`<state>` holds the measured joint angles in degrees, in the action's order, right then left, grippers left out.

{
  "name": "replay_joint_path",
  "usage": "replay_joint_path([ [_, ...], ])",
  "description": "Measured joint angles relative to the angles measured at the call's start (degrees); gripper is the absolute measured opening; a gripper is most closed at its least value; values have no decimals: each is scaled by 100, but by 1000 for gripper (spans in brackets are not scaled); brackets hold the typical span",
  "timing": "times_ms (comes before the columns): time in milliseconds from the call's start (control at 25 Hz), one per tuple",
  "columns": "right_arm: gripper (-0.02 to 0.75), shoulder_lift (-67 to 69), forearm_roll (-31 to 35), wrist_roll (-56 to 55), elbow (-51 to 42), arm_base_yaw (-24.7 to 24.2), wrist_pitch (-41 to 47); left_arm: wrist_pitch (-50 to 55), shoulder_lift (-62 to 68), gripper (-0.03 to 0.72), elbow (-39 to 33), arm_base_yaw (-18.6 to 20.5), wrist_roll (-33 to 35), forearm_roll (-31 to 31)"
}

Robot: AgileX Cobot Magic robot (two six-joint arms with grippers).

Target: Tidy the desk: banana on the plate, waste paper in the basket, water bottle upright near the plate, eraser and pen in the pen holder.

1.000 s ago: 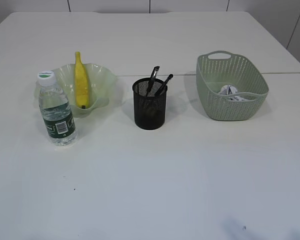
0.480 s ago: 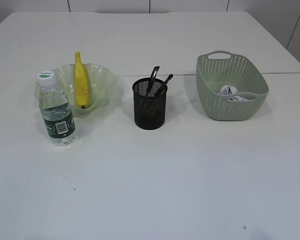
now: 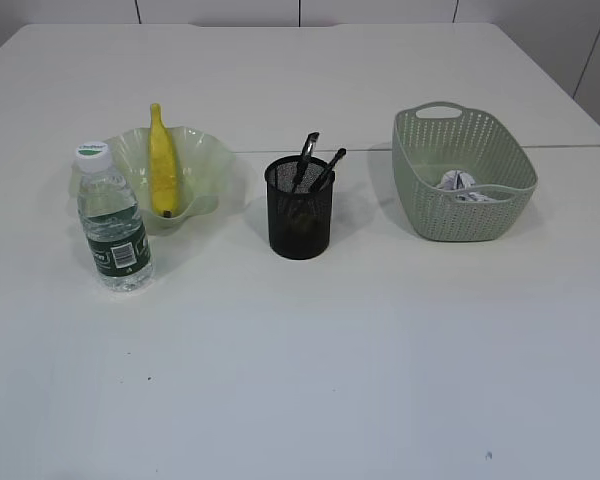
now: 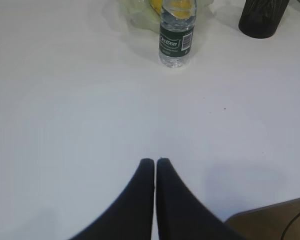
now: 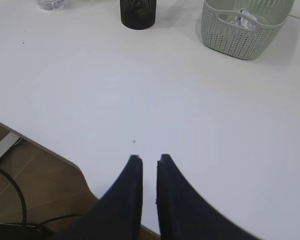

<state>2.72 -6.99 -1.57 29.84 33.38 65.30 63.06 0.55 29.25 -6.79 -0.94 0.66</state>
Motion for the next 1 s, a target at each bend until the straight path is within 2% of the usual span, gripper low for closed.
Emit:
replay_joint_path([
  [800, 73, -367, 106, -10, 0, 0, 284, 0, 0, -24, 0, 0, 0, 0],
  [920, 73, -367, 106, -10, 0, -312, 284, 0, 0, -24, 0, 0, 0, 0],
  [1000, 73, -367, 106, -10, 0, -721, 284, 0, 0, -24, 0, 0, 0, 0],
])
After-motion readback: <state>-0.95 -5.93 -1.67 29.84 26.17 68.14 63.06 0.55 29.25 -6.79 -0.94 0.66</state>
